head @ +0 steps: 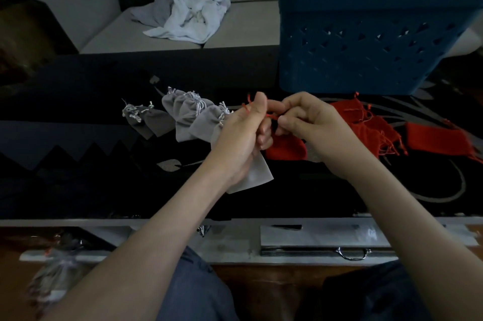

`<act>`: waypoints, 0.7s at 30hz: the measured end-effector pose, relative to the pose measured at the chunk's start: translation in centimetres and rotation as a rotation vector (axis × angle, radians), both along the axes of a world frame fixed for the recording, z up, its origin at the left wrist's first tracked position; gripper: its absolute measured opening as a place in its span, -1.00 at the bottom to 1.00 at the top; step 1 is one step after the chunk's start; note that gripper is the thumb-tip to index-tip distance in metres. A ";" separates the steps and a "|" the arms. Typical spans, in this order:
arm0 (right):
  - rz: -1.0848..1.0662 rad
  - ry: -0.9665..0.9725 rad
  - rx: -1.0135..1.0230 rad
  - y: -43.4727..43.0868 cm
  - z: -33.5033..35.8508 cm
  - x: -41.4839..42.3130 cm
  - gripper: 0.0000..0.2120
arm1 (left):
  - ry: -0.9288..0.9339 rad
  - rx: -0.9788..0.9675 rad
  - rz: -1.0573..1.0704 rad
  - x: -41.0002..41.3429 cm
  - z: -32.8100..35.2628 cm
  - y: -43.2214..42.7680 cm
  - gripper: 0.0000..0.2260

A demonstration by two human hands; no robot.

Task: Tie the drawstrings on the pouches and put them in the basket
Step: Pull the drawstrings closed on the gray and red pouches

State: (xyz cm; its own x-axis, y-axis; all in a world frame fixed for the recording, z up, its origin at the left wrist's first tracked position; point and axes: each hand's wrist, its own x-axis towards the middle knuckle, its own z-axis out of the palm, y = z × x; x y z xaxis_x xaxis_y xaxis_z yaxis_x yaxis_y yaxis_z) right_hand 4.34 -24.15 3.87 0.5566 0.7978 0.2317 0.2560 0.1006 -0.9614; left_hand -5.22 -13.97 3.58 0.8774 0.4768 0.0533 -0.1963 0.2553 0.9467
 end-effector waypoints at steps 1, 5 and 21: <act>0.009 0.018 -0.001 -0.1 0.0 0.0 -0.83 | 0.016 0.049 0.004 0.0 0.0 -0.1 -0.66; 0.072 0.057 -0.018 -0.4 0.2 -0.1 -0.66 | 0.069 0.147 0.024 -0.2 -0.1 -0.2 -0.68; -0.030 -0.067 -0.026 -0.2 0.4 -0.6 -0.88 | 0.208 0.149 -0.082 -0.1 -0.5 -0.1 -0.53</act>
State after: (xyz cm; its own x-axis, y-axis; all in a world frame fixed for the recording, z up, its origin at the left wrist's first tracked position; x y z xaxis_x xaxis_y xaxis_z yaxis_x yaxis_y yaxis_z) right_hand 3.72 -24.39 4.23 0.5647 0.7871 0.2483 0.3222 0.0667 -0.9443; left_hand -5.30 -14.03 3.05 0.9122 0.4041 -0.0677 0.0220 0.1168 0.9929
